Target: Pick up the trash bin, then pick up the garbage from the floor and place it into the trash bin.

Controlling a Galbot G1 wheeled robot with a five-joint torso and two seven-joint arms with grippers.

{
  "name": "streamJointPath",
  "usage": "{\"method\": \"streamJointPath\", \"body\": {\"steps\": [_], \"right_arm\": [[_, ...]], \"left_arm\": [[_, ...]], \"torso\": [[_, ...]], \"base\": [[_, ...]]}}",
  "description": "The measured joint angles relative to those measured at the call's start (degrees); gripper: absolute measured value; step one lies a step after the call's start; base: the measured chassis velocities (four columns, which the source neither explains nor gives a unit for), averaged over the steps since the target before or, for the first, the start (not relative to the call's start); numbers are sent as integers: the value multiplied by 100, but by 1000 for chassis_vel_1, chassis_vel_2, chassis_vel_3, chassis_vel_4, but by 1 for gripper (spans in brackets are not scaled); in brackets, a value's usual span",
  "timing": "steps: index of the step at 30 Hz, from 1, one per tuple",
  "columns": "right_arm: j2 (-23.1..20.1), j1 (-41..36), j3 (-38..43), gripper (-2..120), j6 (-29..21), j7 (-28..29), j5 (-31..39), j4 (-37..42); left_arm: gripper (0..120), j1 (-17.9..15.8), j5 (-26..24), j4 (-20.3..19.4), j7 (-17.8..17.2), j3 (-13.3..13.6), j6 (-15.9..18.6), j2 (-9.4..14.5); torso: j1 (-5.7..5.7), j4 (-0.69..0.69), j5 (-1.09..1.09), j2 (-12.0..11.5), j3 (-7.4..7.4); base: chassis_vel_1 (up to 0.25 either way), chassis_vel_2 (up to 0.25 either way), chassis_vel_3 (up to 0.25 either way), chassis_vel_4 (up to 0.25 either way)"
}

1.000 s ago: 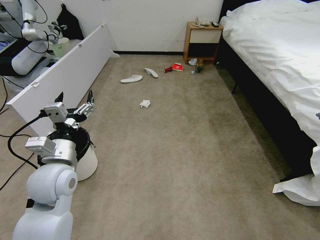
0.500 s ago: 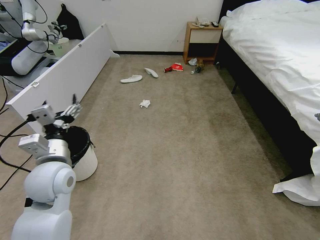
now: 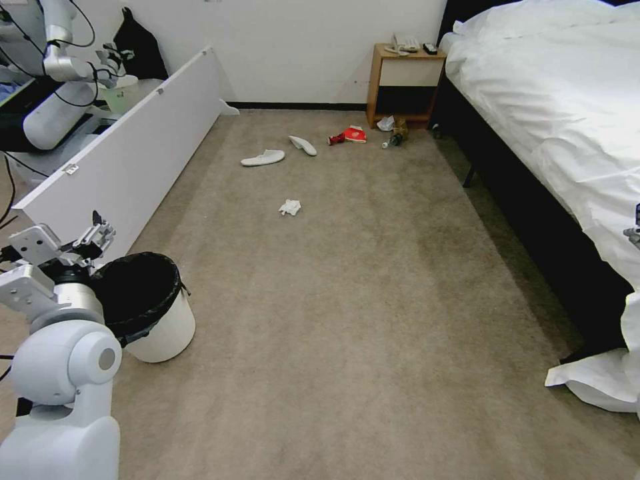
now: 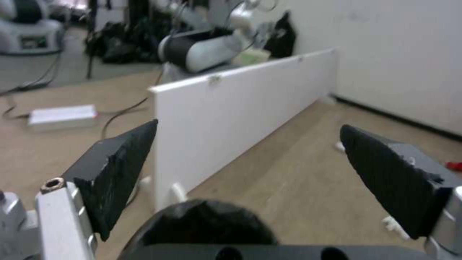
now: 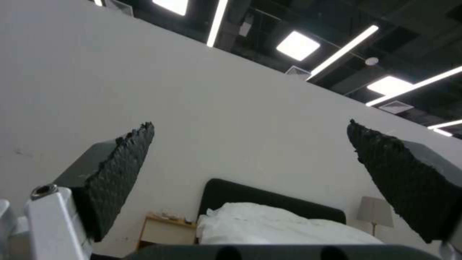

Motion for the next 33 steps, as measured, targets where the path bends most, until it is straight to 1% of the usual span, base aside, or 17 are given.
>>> {"method": "streamJointPath", "body": {"steps": [1, 2, 3, 4, 5, 8, 9, 11, 12, 14, 18, 21, 22, 23, 29, 33], "right_arm": [[4, -5, -1, 100, 0, 0, -1, 5], [4, -5, -1, 100, 0, 0, -1, 5], [7, -7, -2, 100, 1, -1, -3, 9], [15, -9, -7, 100, 2, -4, -11, 12], [15, -9, -7, 100, 2, -4, -11, 12], [37, -8, -22, 100, 3, -5, -21, 25], [37, -8, -22, 100, 3, -5, -21, 25], [51, -14, -24, 100, 6, -7, -26, 45], [51, -14, -24, 100, 6, -7, -26, 45], [55, -32, -14, 100, 16, -9, -26, 57], [57, -40, -3, 100, 24, -11, -23, 62], [65, -41, 0, 100, 33, -13, -21, 62], [65, -41, 0, 100, 33, -13, -21, 62], [72, -35, -7, 100, 34, -13, -21, 62], [101, -28, -39, 100, 37, -31, -23, 62], [109, -27, -41, 100, 47, -72, -24, 62]], "left_arm": [[100, -2, -34, -6, -143, -38, 138, 13], [100, -2, -34, -6, -143, -38, 138, 13], [100, -3, -78, -10, -237, -62, 232, 22], [100, -2, -208, -21, -361, -93, 372, 34], [100, -2, -208, -21, -361, -93, 372, 34], [100, 27, -630, -73, -563, -112, 622, 66], [100, 27, -630, -73, -563, -112, 622, 66], [100, 66, -1045, -139, -705, -111, 857, 108], [100, 66, -1045, -139, -705, -111, 857, 108], [100, 78, -1274, -147, -852, -109, 926, 148], [100, 81, -1400, -126, -954, -111, 928, 183], [100, 109, -1802, -115, -1089, -105, 928, 270], [100, 109, -1802, -115, -1089, -105, 928, 270], [100, 116, -1917, -99, -1120, -95, 927, 285], [100, 122, -1953, 5, -1135, -67, 922, 263], [100, 111, -1889, 87, -1135, -31, 915, 212]], "torso": [[0, 0, 0, 0, 0], [0, 0, 0, 0, 0], [0, 0, 0, 0, 0], [0, 0, 0, 0, 0], [0, 0, 0, 0, 0], [0, 0, 0, 0, 0], [0, 0, 0, 0, 0], [0, 0, 0, 0, 0], [0, 0, 0, 0, 0], [0, 0, 0, 0, 0], [0, 0, 0, 0, 0], [0, 0, 0, 0, 0], [0, 0, 0, 0, 0], [0, 0, 0, 0, 0], [0, 0, 0, 0, 0], [0, 0, 0, 0, 0]], "base": [[0, 0, 0, 0], [0, 0, 0, 0], [0, 0, 0, 0], [0, 0, 0, 0], [0, 0, 0, 0], [0, 0, 0, 0], [0, 0, 0, 0], [0, 0, 0, 0], [0, 0, 0, 0], [0, 0, 0, 0], [0, 0, 0, 0], [0, 0, 0, 0], [0, 0, 0, 0], [0, 0, 0, 0], [0, 0, 0, 0], [0, 0, 0, 0]]}}
